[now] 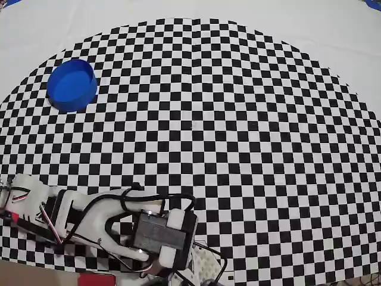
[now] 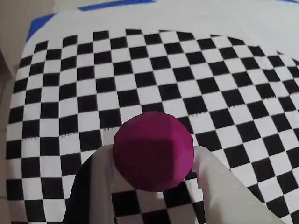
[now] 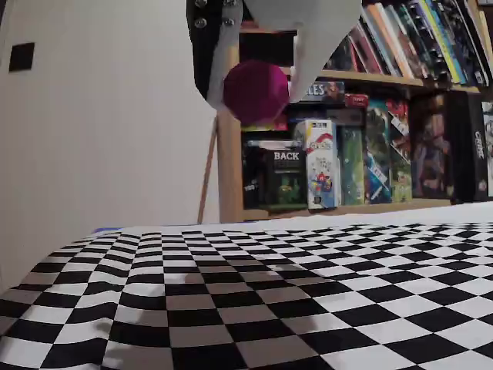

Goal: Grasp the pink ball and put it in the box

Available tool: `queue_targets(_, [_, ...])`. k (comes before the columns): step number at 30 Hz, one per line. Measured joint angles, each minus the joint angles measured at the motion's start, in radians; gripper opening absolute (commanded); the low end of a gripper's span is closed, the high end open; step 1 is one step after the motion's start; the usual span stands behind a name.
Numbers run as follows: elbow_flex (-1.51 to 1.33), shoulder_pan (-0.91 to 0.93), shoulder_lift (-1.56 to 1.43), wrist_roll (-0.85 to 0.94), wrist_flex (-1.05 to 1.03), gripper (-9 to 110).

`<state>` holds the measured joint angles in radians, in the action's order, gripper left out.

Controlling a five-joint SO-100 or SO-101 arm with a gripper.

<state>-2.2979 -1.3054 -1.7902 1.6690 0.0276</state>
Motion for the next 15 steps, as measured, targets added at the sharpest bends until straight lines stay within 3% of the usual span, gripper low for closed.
queue_targets(15, [0.000, 0.054, -0.008, 0.000, 0.000, 0])
